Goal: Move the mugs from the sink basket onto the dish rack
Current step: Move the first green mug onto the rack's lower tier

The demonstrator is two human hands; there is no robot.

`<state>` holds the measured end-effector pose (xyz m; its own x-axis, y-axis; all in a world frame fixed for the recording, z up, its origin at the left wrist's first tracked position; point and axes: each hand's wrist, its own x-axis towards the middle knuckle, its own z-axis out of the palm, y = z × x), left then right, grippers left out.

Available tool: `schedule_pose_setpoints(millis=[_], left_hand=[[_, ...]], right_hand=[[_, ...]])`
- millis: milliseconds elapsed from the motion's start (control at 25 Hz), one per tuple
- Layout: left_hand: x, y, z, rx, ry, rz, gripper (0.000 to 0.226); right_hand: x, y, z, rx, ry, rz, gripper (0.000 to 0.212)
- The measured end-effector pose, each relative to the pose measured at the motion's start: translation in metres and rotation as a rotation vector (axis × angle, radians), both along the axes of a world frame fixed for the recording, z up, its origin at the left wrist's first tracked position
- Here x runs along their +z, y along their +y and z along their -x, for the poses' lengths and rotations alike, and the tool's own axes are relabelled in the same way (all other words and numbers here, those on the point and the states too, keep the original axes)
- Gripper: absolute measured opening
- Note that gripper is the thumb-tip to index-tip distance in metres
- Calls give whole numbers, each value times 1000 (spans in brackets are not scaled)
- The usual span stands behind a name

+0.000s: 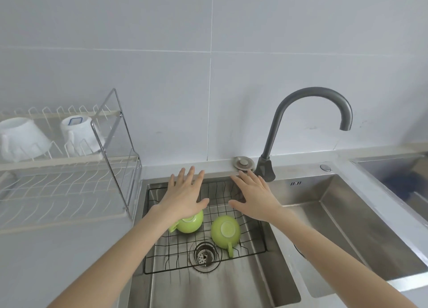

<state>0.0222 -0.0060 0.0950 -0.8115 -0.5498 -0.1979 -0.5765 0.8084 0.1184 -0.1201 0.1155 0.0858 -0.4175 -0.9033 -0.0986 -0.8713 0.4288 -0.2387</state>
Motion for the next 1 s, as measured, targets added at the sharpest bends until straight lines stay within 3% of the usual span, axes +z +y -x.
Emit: schedule_pose_setpoints(millis=[680,840,1000], left_hand=[[-136,7,46,95,-156,-372,78],[-163,9,58,228,-20,-620,75],[-193,6,67,517,105,-863,71]], right_hand=[[-144,-5,38,-147,-387,-258,67],[-169,-14,44,-224,-568,-258,67],[-186,-25,48,-362,-752,-219,67]])
